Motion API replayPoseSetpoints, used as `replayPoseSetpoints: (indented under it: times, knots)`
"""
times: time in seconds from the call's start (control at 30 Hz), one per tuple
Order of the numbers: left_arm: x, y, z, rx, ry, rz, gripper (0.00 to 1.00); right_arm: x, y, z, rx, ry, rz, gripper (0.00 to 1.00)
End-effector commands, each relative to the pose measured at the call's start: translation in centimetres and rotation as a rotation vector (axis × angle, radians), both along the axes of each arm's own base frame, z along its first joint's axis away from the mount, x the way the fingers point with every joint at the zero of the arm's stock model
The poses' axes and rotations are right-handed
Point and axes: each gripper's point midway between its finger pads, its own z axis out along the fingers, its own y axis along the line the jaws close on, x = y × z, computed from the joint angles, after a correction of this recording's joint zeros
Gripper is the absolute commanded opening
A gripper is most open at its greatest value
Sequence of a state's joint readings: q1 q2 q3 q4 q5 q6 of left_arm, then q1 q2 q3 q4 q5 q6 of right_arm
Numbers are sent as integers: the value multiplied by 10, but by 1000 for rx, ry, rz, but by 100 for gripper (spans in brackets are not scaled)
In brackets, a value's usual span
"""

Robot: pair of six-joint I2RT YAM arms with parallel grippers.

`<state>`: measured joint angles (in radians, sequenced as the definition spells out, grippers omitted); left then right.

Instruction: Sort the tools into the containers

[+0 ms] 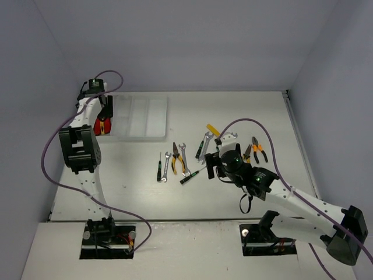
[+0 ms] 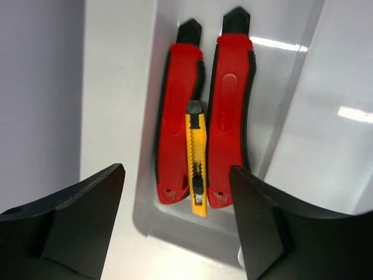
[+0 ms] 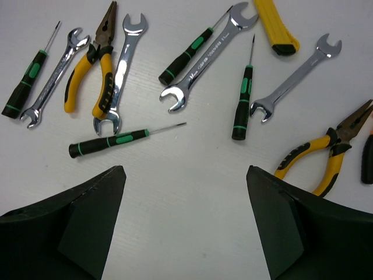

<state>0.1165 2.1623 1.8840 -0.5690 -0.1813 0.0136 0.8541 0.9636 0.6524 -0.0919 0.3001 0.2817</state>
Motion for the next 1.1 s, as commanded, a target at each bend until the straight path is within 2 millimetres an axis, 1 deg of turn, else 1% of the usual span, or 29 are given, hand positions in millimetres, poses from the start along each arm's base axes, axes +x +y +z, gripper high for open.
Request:
replayPoseSetpoints:
  times: [0.0,0.03,0.1,0.13,0.17,0.2,0.27,0.3,0.37,0.43,0.5,0.6,0.63,0.67,0.7,0.73,0.8,0.83,0.9,0.97,1.07]
  knots:
    - [-1,-17,116,-54,-272,-11,70,42,15,43,0,-90,-11,81]
    - [-8,-28,132,-84,-306,-26,70,52,12,44,-9,-85,-13,80]
    - [-20,-43,150,-148,-351,-42,70,72,16,57,14,-79,-2,78]
    - [-26,-49,159,-179,-372,-46,71,82,18,58,18,-67,6,78]
    - [-34,-57,168,-222,-393,-52,71,89,20,54,11,-49,15,78]
    - [-43,-70,177,-285,-411,-73,71,97,21,55,9,-45,26,78]
    - [-60,-90,189,-389,-435,-105,74,106,23,55,-11,-46,40,78]
    - [-72,-100,193,-440,-443,-121,76,112,22,53,-30,-46,40,78]
    - [-103,-116,210,-506,-488,-146,78,127,19,46,-64,-34,38,78]
    - [-122,-124,189,-548,-465,-150,80,140,12,29,-98,3,36,78]
    - [-138,-131,181,-586,-490,-152,82,157,5,19,-128,22,45,73]
    - [-159,-137,165,-614,-510,-141,83,175,-5,-7,-132,88,60,69]
    - [-165,-137,162,-613,-516,-133,83,178,-8,-15,-131,108,67,68]
    - [-171,-138,160,-610,-525,-132,83,184,-9,-20,-125,120,79,66]
    - [-176,-139,154,-607,-526,-136,83,190,-12,-21,-125,120,79,64]
    - [-179,-140,150,-604,-523,-135,83,194,-15,-32,-139,140,80,64]
    - [-185,-141,145,-598,-521,-135,83,202,-22,-42,-161,155,82,64]
    - [-187,-141,147,-589,-527,-139,83,205,-27,-46,-167,163,81,65]
    - [-190,-140,147,-570,-528,-143,83,211,-30,-56,-158,185,96,65]
    - [-191,-135,147,-547,-525,-126,83,215,-37,-63,-160,198,92,65]
    - [-192,-134,145,-542,-514,-115,83,219,-41,-77,-188,215,112,64]
